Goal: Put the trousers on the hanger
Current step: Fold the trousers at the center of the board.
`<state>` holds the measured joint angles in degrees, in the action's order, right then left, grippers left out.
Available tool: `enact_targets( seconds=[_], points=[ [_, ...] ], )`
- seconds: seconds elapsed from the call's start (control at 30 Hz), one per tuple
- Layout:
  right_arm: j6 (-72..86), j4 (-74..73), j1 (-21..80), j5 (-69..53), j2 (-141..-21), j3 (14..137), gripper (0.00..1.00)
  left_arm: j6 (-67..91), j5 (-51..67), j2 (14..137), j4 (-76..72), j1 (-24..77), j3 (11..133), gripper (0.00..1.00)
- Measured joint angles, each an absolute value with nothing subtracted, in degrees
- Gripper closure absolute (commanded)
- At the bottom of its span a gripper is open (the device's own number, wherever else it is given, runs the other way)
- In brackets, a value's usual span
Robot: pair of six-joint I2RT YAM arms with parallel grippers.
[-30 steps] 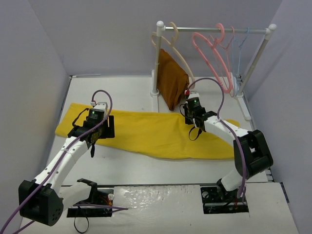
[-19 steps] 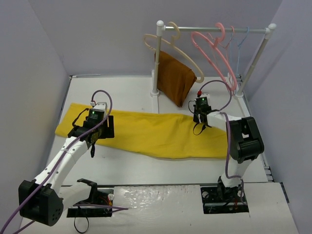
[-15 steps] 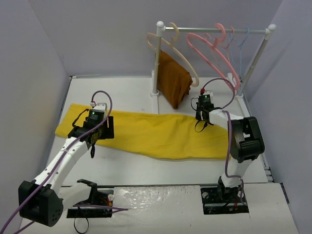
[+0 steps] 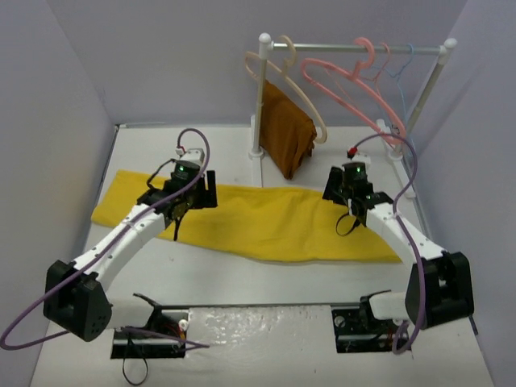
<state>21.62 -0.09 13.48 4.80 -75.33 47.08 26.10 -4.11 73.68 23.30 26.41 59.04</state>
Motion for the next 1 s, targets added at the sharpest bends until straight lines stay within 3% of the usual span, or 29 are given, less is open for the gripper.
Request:
enact_targets(
  seconds=[0.27,0.47,1.0],
  points=[
    [27.2,-4.01,12.56,2.3,-72.99,39.41,0.43,32.42,-2.63,96.42,9.53,33.21,66.51,0.37],
    [29.76,-5.38,7.84,1.42,-74.44,36.21,0.4,33.62,-2.88,110.81,7.35,33.7,72.61,0.37],
    [34.31,-1.64,-10.47,-10.29,-84.61,39.75,0.4,37.71,-2.53,117.45,9.53,26.32,82.06,0.37]
  ],
)
